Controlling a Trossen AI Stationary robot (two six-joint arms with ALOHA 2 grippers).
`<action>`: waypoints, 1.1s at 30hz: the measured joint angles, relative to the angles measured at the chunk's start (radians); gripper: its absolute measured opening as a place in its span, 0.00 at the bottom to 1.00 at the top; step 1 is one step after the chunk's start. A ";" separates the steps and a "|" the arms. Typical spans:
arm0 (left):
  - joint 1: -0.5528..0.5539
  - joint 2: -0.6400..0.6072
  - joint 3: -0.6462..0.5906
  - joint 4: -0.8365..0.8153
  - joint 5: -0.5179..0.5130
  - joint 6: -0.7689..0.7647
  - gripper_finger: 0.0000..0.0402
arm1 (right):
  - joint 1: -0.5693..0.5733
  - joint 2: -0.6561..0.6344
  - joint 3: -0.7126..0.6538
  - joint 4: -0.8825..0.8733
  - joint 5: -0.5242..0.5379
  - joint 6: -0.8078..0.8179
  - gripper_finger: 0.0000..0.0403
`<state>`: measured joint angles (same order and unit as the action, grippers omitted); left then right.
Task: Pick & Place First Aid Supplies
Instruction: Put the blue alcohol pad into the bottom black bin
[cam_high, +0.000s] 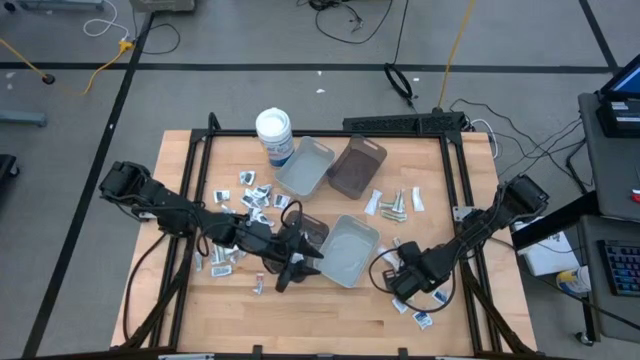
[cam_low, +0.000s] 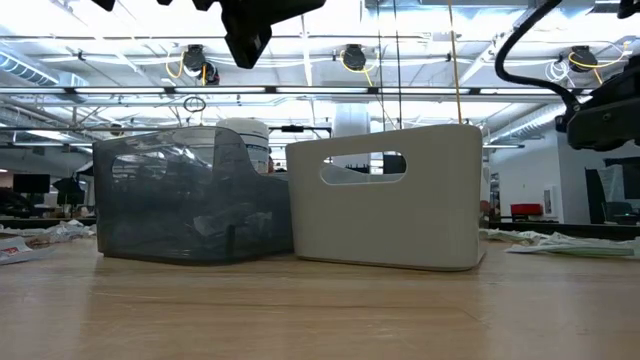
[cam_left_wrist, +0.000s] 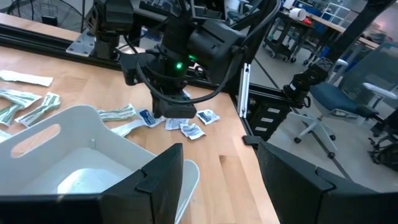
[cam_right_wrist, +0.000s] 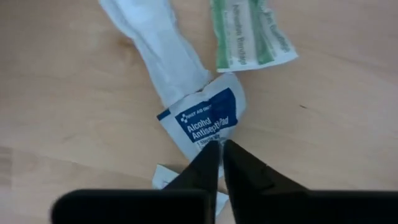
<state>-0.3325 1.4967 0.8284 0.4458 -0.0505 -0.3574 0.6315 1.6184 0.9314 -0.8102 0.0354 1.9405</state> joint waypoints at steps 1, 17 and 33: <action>0.000 0.000 0.000 0.000 0.000 0.000 0.53 | 0.000 0.000 0.000 0.008 0.012 -0.015 0.01; 0.000 0.000 -0.001 0.037 0.137 -0.098 0.53 | 0.018 -0.217 0.000 0.036 0.122 -0.454 0.00; -0.005 -0.022 -0.002 0.056 0.094 -0.071 0.53 | 0.006 -0.338 0.000 0.310 0.271 -1.090 0.00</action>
<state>-0.3370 1.4750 0.8268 0.5015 0.0433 -0.4288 0.6372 1.2802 0.9314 -0.5004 0.3065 0.8501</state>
